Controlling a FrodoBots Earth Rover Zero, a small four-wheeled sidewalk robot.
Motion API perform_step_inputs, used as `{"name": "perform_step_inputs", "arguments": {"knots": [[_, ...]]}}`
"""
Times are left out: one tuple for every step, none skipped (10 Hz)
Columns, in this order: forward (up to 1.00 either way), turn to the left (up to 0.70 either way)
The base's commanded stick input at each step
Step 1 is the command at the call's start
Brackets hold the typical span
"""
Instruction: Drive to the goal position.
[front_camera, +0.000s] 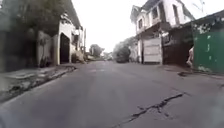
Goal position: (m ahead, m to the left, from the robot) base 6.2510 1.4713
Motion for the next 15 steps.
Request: {"name": "perform_step_inputs", "arguments": {"knots": [[1.0, -0.2], [1.0, -0.24], [1.0, -0.28], [1.0, -0.3], [1.0, -0.29], [1.0, -0.17], [1.0, -0.04], [1.0, 0.08], [1.0, 0.1], [1.0, 0.02], [1.0, -0.08], [1.0, -0.17], [1.0, -0.27], [1.0, -0.3], [1.0, -0.3]]}}
